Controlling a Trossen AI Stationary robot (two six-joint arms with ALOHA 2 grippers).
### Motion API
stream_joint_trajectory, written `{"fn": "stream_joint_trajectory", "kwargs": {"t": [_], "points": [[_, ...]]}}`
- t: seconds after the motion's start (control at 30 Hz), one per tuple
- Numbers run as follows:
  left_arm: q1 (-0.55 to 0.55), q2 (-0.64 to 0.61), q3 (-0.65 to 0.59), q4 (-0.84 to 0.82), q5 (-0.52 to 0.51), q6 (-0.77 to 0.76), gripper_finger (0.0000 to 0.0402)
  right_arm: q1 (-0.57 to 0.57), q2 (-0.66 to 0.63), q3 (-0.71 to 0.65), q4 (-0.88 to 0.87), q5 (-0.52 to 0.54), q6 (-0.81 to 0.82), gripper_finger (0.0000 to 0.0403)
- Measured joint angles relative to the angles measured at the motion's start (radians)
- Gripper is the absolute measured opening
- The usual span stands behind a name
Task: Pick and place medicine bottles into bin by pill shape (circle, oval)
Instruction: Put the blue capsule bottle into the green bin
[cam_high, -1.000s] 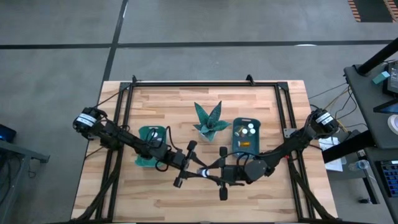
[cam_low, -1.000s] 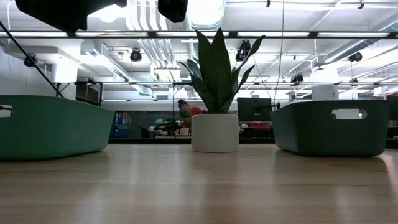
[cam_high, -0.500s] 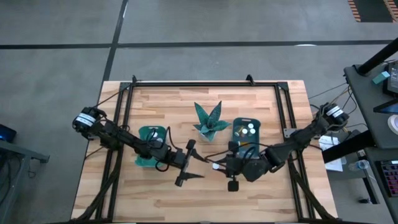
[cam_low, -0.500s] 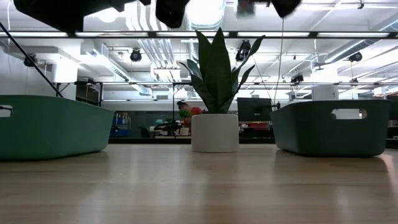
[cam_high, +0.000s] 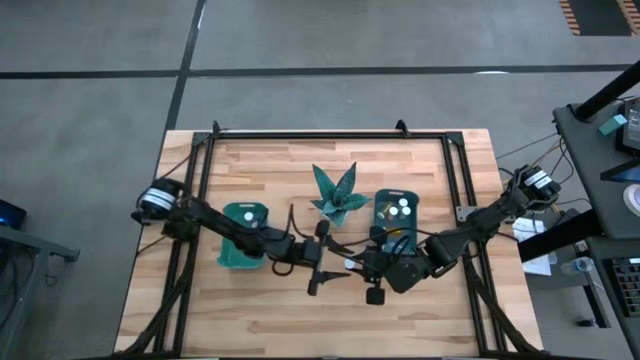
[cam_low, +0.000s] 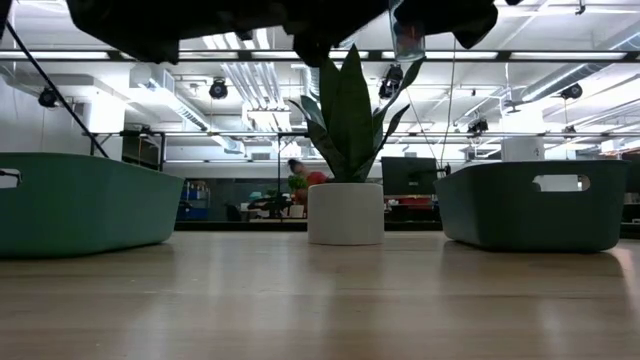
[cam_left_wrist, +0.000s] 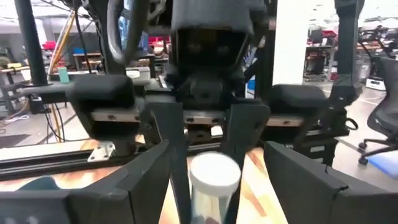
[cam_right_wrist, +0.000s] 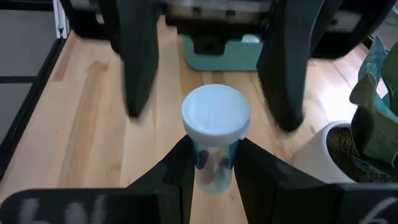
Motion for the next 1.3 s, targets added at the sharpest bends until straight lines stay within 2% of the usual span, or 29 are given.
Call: {"fn": "stream_joint_trajectory", "kwargs": {"t": [0.17, 0.33, 0.8, 0.97, 1.1, 1.3], "points": [[0.001, 0.023, 0.012, -0.002, -0.049, 0.001, 0.0226, 0.000, 0.000, 0.000, -0.001, 0.000, 0.000, 0.0089], [0.001, 0.020, 0.011, -0.016, -0.051, 0.001, 0.0202, 0.000, 0.000, 0.000, 0.000, 0.000, 0.000, 0.0089], [0.001, 0.020, 0.010, -0.020, -0.055, 0.000, 0.0100, -0.001, -0.001, 0.000, 0.001, 0.010, 0.036, 0.0089], [0.001, 0.020, 0.010, -0.020, -0.057, -0.002, 0.0093, -0.005, -0.001, 0.000, 0.001, 0.010, 0.031, 0.0090], [-0.002, 0.019, 0.010, -0.019, -0.074, -0.001, 0.0094, -0.005, -0.001, 0.000, 0.007, 0.009, 0.033, 0.0113], [-0.009, 0.005, 0.004, -0.038, -0.087, -0.001, 0.0094, -0.005, -0.010, 0.000, 0.010, 0.006, 0.034, 0.0183]]}}
